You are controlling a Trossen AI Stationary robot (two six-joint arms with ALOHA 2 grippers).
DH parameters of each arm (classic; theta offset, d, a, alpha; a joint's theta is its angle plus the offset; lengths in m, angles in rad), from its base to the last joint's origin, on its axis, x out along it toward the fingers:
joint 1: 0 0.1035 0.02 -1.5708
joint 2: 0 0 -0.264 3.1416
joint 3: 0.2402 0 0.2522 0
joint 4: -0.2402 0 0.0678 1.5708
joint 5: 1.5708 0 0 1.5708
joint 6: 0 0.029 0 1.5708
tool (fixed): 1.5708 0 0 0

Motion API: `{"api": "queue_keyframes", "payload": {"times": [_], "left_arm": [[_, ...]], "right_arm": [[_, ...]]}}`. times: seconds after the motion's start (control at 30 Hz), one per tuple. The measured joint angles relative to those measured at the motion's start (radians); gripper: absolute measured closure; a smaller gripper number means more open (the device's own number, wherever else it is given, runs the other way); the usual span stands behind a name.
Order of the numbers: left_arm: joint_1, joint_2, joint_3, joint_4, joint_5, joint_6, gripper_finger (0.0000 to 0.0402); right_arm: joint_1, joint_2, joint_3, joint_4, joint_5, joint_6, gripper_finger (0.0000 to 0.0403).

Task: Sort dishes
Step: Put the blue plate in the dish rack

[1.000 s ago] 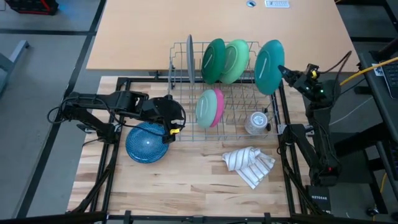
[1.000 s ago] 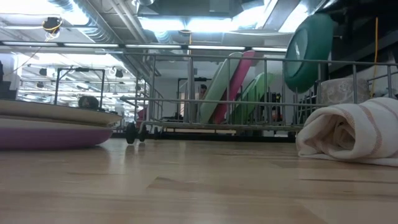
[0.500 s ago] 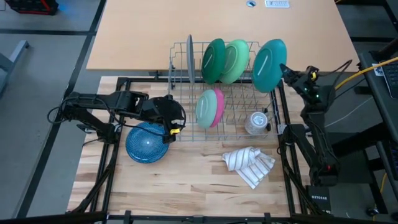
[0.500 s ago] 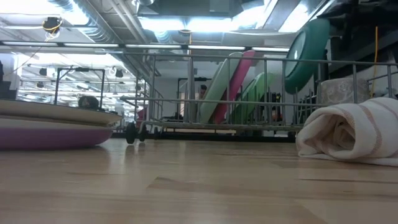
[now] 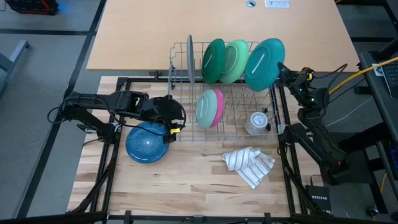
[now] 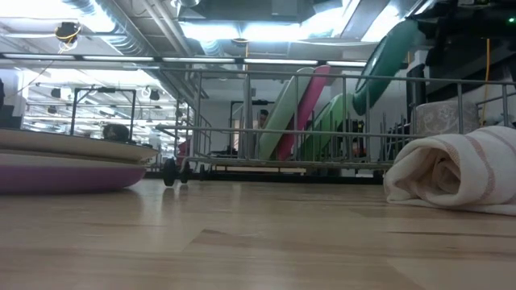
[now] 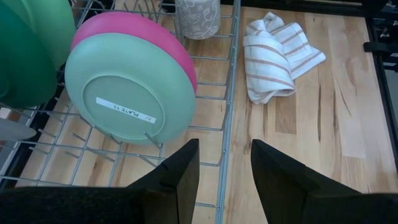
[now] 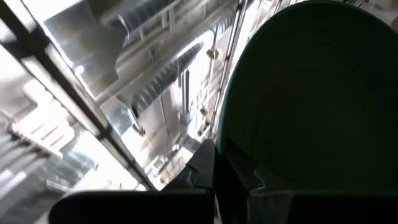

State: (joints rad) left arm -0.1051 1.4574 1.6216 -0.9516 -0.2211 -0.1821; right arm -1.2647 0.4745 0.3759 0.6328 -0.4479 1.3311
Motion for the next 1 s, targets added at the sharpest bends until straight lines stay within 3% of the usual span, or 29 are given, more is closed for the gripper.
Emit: {"api": "queue_keyframes", "payload": {"times": [0.2, 0.47, 0.67, 1.0], "left_arm": [[-0.01, 0.0, 0.0, -0.001, 0.0, 0.0, 0.0268], [-0.044, 0.0, 0.0, -0.001, 0.0, 0.006, 0.0268], [-0.063, 0.0, 0.0, -0.001, 0.0, 0.006, 0.0268], [-0.068, 0.0, 0.0, -0.001, -0.001, 0.001, 0.0268]], "right_arm": [[0.116, 0.009, 0.0, 0.004, 0.227, 0.0, 0.0395], [0.165, 0.008, 0.0, 0.066, 0.335, -0.056, 0.0395], [0.166, 0.079, 0.0, -0.011, 0.326, -0.093, 0.0395], [0.166, 0.327, -0.001, 0.155, 0.298, -0.106, 0.0395]]}}
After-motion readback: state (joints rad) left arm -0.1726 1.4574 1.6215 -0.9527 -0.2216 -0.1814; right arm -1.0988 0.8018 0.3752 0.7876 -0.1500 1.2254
